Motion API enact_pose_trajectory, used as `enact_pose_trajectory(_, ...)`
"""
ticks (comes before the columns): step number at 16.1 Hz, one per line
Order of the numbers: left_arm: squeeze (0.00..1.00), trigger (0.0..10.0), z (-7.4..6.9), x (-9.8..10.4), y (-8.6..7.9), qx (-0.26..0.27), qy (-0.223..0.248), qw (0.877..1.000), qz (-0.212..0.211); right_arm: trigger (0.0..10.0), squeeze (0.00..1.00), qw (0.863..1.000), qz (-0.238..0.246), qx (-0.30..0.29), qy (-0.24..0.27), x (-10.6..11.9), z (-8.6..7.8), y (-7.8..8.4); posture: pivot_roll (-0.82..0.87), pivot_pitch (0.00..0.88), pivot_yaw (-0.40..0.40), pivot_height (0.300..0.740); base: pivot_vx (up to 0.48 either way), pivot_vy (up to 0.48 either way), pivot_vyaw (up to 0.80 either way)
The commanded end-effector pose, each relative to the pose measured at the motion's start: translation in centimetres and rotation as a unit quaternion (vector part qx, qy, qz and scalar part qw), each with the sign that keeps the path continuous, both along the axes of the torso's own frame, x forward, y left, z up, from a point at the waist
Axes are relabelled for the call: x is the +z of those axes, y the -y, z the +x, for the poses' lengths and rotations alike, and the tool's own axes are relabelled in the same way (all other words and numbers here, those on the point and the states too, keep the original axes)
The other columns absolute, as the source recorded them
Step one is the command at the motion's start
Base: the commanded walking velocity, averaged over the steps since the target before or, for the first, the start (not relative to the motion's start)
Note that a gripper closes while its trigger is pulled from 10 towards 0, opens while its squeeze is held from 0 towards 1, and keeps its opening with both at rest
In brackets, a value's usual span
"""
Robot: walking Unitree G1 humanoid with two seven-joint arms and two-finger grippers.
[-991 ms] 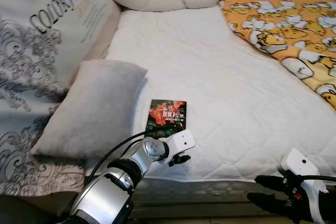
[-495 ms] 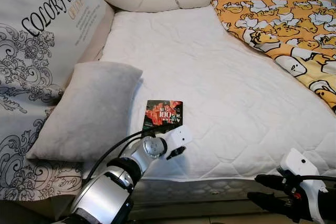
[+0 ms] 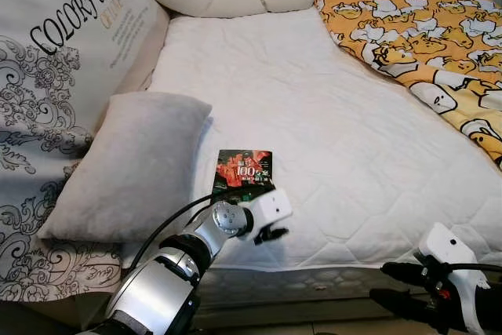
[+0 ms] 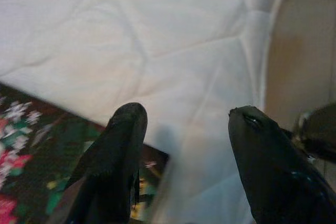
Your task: Clean up the room
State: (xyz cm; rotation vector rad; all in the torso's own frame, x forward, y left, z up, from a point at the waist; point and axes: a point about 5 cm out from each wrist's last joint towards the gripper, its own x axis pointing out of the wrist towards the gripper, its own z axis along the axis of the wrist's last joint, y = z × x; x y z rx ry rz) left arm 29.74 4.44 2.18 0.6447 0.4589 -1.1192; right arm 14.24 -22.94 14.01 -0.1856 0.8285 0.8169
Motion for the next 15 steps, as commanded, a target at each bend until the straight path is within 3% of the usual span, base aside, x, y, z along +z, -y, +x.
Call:
enact_pose_trajectory(1, 0.0, 10.0, -0.2, -0.5, -0.4, -0.01, 0.011, 0.999, 0.03, 10.0, 0.0, 1.0, -0.007, 0.008, 0.004, 0.6, -0.1, 0.1, -0.33, 0.0, 0.041, 0.74, 0.0, 0.0, 0.0)
enact_pose_trajectory(5, 0.0, 10.0, 0.3, -0.9, -1.1, 0.018, 0.081, 0.991, 0.106, 10.0, 0.0, 1.0, -0.016, 0.018, -0.002, 1.0, -0.7, 0.2, -0.37, 0.021, 0.017, 0.74, 0.0, 0.0, 0.0)
enact_pose_trajectory(7, 0.0, 10.0, 0.8, -1.0, -1.9, 0.037, 0.131, 0.979, 0.153, 10.0, 0.0, 1.0, -0.018, 0.018, -0.002, 1.2, -0.9, 0.1, -0.39, 0.037, 0.006, 0.74, 0.0, 0.0, 0.0)
enact_pose_trajectory(9, 0.0, 10.0, 0.9, -1.2, -2.5, 0.039, 0.154, 0.97, 0.185, 10.0, 0.0, 1.0, -0.018, 0.019, -0.004, 1.2, -1.2, 0.0, -0.39, 0.043, 0.003, 0.74, 0.0, 0.0, 0.0)
enact_pose_trajectory(12, 0.0, 10.0, 2.1, -0.2, -3.3, 0.091, 0.194, 0.958, 0.192, 10.0, 0.0, 1.0, -0.019, 0.015, -0.003, 1.2, -1.2, 0.0, -0.39, 0.041, 0.003, 0.74, 0.0, 0.0, 0.0)
enact_pose_trajectory(15, 0.0, 10.0, 2.8, 0.6, -3.3, 0.113, 0.203, 0.957, 0.175, 10.0, 0.0, 1.0, -0.017, 0.013, 0.003, 0.9, -0.9, -0.2, -0.37, 0.026, 0.008, 0.74, 0.0, 0.0, 0.0)
